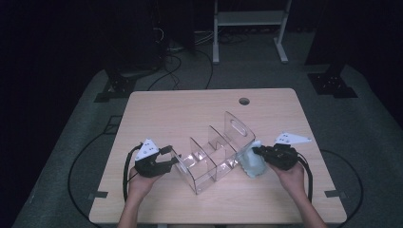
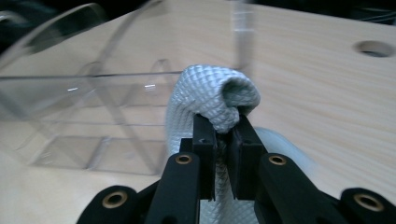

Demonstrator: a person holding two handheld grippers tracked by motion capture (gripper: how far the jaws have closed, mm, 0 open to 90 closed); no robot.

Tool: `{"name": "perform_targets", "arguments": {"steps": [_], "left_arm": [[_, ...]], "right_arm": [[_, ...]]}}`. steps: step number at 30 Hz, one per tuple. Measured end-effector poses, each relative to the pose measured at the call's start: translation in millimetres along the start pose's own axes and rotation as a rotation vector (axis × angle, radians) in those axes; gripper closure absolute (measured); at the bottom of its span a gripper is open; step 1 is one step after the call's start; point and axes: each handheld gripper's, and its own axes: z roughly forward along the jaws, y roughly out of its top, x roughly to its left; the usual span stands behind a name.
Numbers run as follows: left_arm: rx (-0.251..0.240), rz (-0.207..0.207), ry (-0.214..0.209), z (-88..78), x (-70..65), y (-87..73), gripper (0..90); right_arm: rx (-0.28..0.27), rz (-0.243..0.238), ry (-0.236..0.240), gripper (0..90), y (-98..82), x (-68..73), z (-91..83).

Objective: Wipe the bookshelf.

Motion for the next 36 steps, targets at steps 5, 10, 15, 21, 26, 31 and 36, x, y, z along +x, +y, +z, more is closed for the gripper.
{"name": "perform_targets", "arguments": {"steps": [5, 10, 15, 21, 26, 31, 36], "left_arm": [[0.0, -0.001, -0.007, -1.3, -0.2, -0.3, 46.7], [0.001, 0.002, -0.01, -0.6, -0.8, 0.3, 46.8], [0.001, 0.006, -0.004, 0.4, -1.3, 0.7, 46.7], [0.0, 0.006, -0.003, 0.2, -1.9, 0.4, 46.7], [-0.001, 0.004, -0.003, 0.7, -3.0, 0.9, 46.7], [0.005, 0.012, -0.003, 0.2, -1.6, 1.4, 46.6], [0.001, 0.007, -0.006, 0.3, -2.2, 1.1, 46.7]], "right_arm": [[0.057, -0.103, 0.042, 82.2, 2.7, 26.9, 8.3], [0.028, -0.048, -0.017, 82.2, 4.2, 1.3, 1.9], [0.014, -0.023, -0.072, 82.6, 4.8, -15.7, 1.0], [0.021, -0.088, 0.016, 82.5, 7.9, 11.7, 1.1], [0.008, -0.065, -0.003, 82.7, 11.4, 3.0, 2.2], [0.017, -0.086, 0.022, 82.6, 8.3, 17.1, 6.6], [-0.008, -0.048, -0.022, 82.6, 11.9, -2.6, 1.0]]}}
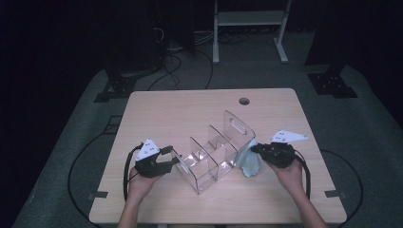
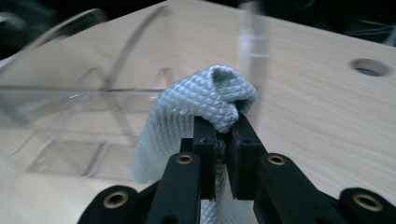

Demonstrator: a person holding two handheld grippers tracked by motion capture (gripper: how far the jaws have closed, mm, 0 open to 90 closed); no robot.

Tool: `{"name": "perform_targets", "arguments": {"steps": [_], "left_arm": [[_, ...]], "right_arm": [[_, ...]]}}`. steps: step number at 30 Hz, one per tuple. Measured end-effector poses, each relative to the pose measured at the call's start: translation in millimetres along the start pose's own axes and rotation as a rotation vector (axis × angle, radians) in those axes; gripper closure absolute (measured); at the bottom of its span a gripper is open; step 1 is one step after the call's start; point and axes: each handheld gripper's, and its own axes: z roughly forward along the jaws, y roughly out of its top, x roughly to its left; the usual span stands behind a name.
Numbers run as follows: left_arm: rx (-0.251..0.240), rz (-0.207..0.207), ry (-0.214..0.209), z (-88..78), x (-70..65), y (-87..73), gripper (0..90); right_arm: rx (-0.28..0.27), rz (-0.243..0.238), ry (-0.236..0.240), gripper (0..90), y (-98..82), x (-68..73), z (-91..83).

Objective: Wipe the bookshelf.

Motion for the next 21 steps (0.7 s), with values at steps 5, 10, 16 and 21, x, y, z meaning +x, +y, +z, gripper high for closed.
{"name": "perform_targets", "arguments": {"steps": [5, 10, 16, 21], "left_arm": [[-0.001, -0.002, 0.001, 0.9, -0.7, 0.4, 46.6], [0.001, 0.003, 0.0, 0.5, -0.8, 0.4, 46.6], [0.0, 0.003, -0.002, 0.3, -1.2, 0.3, 46.6], [-0.002, 0.001, -0.004, 0.6, -0.8, 0.3, 46.6]], "right_arm": [[-0.003, 0.013, -0.016, 82.6, -0.7, -4.7, -0.3], [0.013, -0.028, 0.05, 82.6, -1.5, 15.6, 3.8], [-0.001, 0.013, 0.012, 82.6, -1.5, -2.0, 0.1], [0.02, -0.004, 0.039, 82.5, -3.4, 9.1, 4.9]]}}
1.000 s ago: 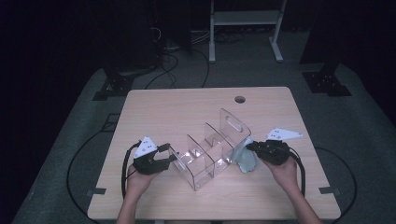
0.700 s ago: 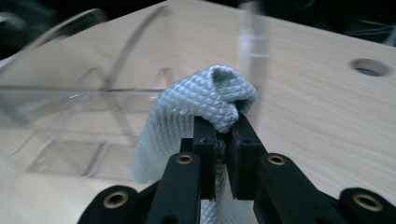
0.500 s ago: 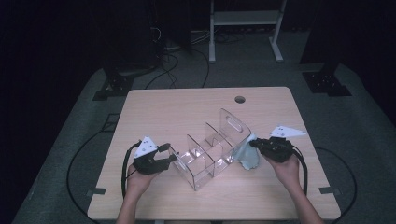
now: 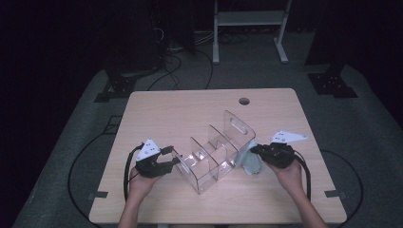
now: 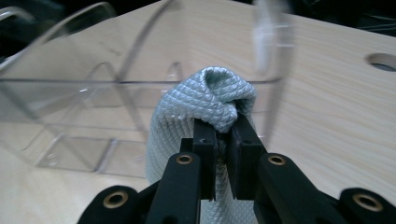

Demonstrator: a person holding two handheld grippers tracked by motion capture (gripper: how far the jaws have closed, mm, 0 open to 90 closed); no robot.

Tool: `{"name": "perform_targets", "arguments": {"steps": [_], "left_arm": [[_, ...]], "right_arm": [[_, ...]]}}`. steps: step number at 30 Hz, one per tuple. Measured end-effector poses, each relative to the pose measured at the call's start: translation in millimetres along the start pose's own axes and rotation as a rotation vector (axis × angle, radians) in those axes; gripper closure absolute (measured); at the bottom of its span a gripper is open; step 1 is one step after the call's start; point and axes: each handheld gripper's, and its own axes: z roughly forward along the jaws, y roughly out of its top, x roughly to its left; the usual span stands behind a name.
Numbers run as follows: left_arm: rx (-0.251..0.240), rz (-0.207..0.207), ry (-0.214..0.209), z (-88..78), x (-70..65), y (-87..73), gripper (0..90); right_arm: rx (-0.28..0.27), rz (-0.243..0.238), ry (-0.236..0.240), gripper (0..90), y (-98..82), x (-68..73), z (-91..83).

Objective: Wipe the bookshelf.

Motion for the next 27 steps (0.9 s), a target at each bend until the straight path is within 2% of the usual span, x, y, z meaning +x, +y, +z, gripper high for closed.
{"name": "perform_targets", "arguments": {"steps": [2, 5, 6, 7, 8, 11, 14, 16, 17, 18, 19, 21, 22, 23, 24, 26, 27], "left_arm": [[0.0, 0.002, 0.001, -0.2, -0.1, -0.1, 46.6], [-0.002, -0.001, 0.0, -0.2, 0.2, -0.3, 46.6], [-0.004, -0.001, -0.002, -0.2, 0.5, -0.5, 46.6], [-0.004, -0.001, -0.002, -0.2, 0.5, -0.5, 46.6], [-0.004, 0.0, -0.003, -0.1, 0.3, -0.3, 46.6], [-0.002, 0.0, -0.002, -0.1, 0.2, -0.1, 46.6], [-0.001, 0.003, -0.001, -0.2, -0.3, 0.0, 46.6], [0.0, 0.004, -0.003, -0.1, 0.0, 0.2, 46.6], [0.0, 0.004, -0.003, -0.1, 0.0, 0.2, 46.6], [0.0, 0.004, -0.003, -0.1, 0.2, 0.2, 46.6], [-0.001, 0.001, -0.003, -0.2, 0.3, 0.2, 46.6], [-0.003, -0.003, -0.006, -0.5, 0.8, -0.2, 46.6], [-0.004, -0.003, -0.004, -0.6, 0.4, -0.3, 46.6], [-0.004, -0.003, -0.004, -0.6, 0.4, -0.3, 46.5], [-0.004, -0.002, -0.003, -0.6, 0.2, -0.3, 46.5], [0.0, 0.0, -0.001, -0.5, -0.6, 0.1, 46.5], [-0.002, -0.003, -0.002, -0.4, -0.5, 0.2, 46.5]], "right_arm": [[0.009, -0.018, 0.043, 82.5, 0.0, 6.6, 2.3], [0.013, -0.023, 0.048, 82.6, 1.1, 5.3, 1.7], [0.001, 0.003, 0.034, 82.6, 1.0, -2.5, -0.5], [0.001, 0.003, 0.034, 82.6, 1.0, -2.5, -0.5], [-0.009, 0.029, -0.002, 82.6, 0.1, -12.9, -2.1], [-0.014, 0.038, -0.022, 82.5, -1.0, -18.1, -2.3], [-0.009, 0.025, -0.022, 82.5, -0.1, -13.0, -1.4], [-0.002, 0.016, 0.048, 82.5, 0.0, -1.5, 0.9], [-0.002, 0.016, 0.048, 82.5, 0.0, -1.5, 0.9], [0.002, 0.0, 0.069, 82.4, 0.2, 2.3, 1.8], [0.01, -0.022, 0.062, 82.5, 1.4, 6.0, 2.4], [0.015, -0.027, 0.057, 82.5, 3.0, 3.5, 2.3], [0.009, -0.019, 0.005, 82.6, 3.5, -4.4, 1.9], [0.009, -0.019, 0.005, 82.6, 3.5, -4.4, 1.9], [0.002, 0.01, -0.018, 82.6, 2.0, -12.5, 1.6], [-0.014, 0.01, -0.027, 82.6, -1.6, -9.6, 1.8], [-0.005, -0.002, -0.013, 82.6, -2.4, -4.5, 3.3]]}}
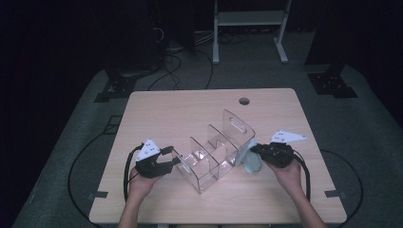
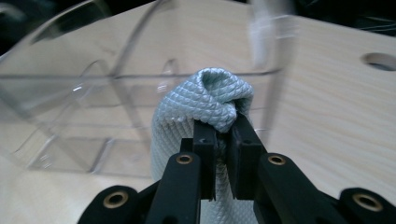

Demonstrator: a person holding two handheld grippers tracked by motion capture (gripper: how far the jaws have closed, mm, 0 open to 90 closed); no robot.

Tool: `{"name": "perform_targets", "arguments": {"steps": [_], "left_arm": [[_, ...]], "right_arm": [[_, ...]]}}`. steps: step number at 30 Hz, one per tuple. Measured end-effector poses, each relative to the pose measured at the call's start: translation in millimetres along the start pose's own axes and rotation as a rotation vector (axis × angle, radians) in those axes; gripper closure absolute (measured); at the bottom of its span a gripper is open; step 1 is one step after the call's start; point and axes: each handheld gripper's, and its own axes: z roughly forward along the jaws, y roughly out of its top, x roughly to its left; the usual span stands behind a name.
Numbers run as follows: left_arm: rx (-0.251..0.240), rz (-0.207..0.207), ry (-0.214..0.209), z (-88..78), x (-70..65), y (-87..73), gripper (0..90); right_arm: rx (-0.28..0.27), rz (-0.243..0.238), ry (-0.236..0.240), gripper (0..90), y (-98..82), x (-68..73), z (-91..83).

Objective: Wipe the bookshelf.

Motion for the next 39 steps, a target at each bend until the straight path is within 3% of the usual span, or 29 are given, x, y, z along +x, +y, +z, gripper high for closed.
{"name": "perform_targets", "arguments": {"steps": [2, 4, 5, 9, 11, 13, 14, 16, 17, 19, 22, 25, 27, 28, 29, 31, 34, 35, 37, 39], "left_arm": [[0.0, -0.003, 0.002, 0.0, -0.2, 0.1, 46.5], [-0.002, -0.006, 0.005, -0.7, -0.3, -0.5, 46.5], [-0.004, -0.007, 0.005, -0.8, -0.4, -0.8, 46.5], [-0.002, -0.005, 0.005, -0.6, -0.9, -0.6, 46.5], [-0.001, -0.005, 0.007, -0.7, -1.2, -0.7, 46.5], [-0.003, -0.007, 0.01, -0.7, -1.3, -0.8, 46.5], [-0.003, -0.007, 0.01, -0.7, -1.3, -0.8, 46.5], [-0.003, -0.004, 0.01, -0.7, -1.4, -0.9, 46.5], [-0.004, -0.006, 0.01, -0.8, -1.2, -0.9, 46.5], [-0.002, -0.005, 0.009, -0.6, -1.3, -0.6, 46.5], [-0.005, -0.005, 0.009, 0.6, -2.5, -0.2, 46.5], [-0.004, -0.002, 0.011, 0.9, -3.4, -0.1, 46.5], [0.0, 0.001, 0.014, 0.3, -3.8, -0.1, 46.5], [0.0, 0.001, 0.014, 0.3, -3.8, -0.1, 46.5], [-0.001, -0.001, 0.015, 0.1, -3.8, -0.1, 46.5], [-0.006, -0.008, 0.009, -0.2, -3.4, -0.5, 46.5], [-0.001, -0.001, 0.003, 0.9, -4.2, 0.5, 46.5], [-0.002, -0.001, 0.002, 1.4, -4.6, 0.7, 46.5], [-0.003, 0.0, 0.002, 1.9, -5.0, 0.8, 46.5], [-0.003, -0.002, 0.003, 1.6, -3.9, 0.7, 46.5]], "right_arm": [[0.007, -0.021, 0.047, 82.5, -0.8, 14.2, 3.3], [0.015, -0.068, 0.046, 82.6, 1.4, 25.5, 5.0], [0.017, -0.075, 0.046, 82.6, 2.9, 25.3, 4.5], [-0.001, -0.012, 0.023, 82.6, 4.5, 11.6, 0.2], [0.003, -0.017, 0.023, 82.6, 5.2, 12.4, -0.5], [0.01, -0.048, 0.044, 82.5, 7.5, 27.6, 1.5], [0.01, -0.048, 0.044, 82.5, 7.5, 27.6, 1.5], [0.016, -0.07, 0.106, 82.6, 6.7, 44.1, 5.1], [0.021, -0.083, 0.107, 82.7, 6.9, 47.1, 6.0], [0.021, -0.083, 0.096, 82.7, 9.7, 42.0, 4.4], [0.003, -0.041, 0.063, 82.7, 10.5, 30.7, 0.6], [0.003, -0.045, 0.056, 82.7, 9.6, 34.6, 1.1], [0.026, -0.075, 0.106, 82.6, 8.0, 51.7, 6.9], [0.026, -0.075, 0.106, 82.6, 8.0, 51.7, 6.9], [0.033, -0.11, 0.112, 82.7, 9.0, 59.1, 8.9], [0.034, -0.095, 0.115, 82.7, 11.4, 53.3, 7.1], [0.013, -0.066, 0.052, 82.7, 12.6, 38.3, 2.4], [0.008, -0.049, 0.052, 82.7, 12.1, 34.6, 1.7], [0.007, -0.042, 0.056, 82.7, 11.6, 33.9, 1.6], [0.019, -0.068, 0.088, 82.6, 12.0, 46.0, 4.7]]}}
